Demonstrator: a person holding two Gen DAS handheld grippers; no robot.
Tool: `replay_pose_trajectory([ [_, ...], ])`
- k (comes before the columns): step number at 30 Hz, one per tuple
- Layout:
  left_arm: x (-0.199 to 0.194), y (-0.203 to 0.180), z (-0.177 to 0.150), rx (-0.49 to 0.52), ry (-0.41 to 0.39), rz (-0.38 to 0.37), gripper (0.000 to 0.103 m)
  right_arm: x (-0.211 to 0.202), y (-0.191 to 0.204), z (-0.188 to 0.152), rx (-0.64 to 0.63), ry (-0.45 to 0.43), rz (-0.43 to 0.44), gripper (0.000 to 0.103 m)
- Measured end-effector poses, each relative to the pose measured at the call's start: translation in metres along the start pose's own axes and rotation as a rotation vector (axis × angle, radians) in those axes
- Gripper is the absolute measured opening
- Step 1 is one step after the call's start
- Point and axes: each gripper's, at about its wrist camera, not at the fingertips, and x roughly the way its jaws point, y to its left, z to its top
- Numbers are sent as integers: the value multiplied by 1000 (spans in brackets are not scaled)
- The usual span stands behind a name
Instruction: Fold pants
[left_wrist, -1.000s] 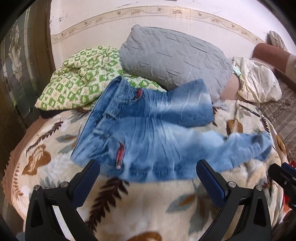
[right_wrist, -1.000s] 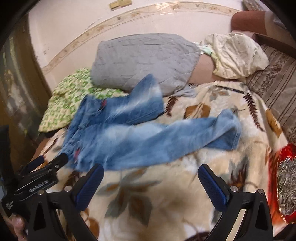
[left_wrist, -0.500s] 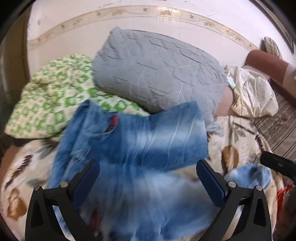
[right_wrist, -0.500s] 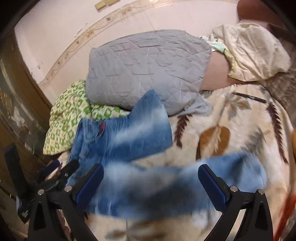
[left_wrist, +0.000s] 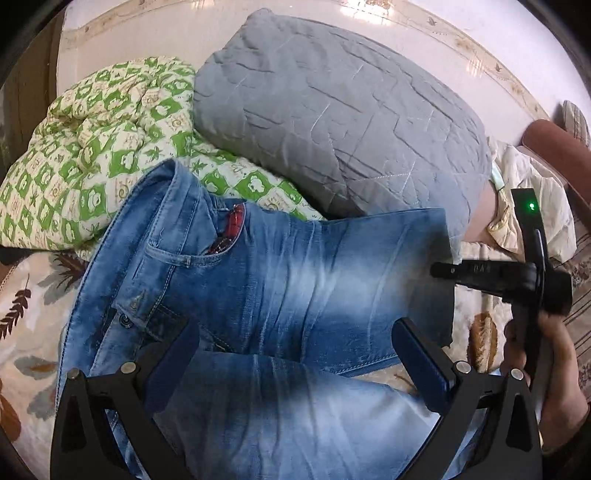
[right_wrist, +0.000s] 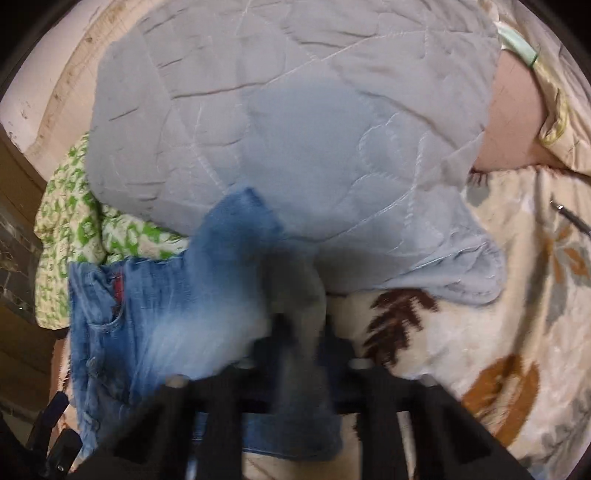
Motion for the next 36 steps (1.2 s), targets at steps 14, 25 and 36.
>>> replay_pose_trajectory([
  [14, -20, 32, 15, -140, 0, -171, 103, -73, 94, -132, -310, -39, 172, 3],
  [25, 3, 32, 4, -147, 86, -169, 103, -39, 25, -33, -122, -96, 81, 89],
  [36, 3, 21, 2, -87, 77, -156, 103, 16, 17, 5, -80, 3, -35, 7],
])
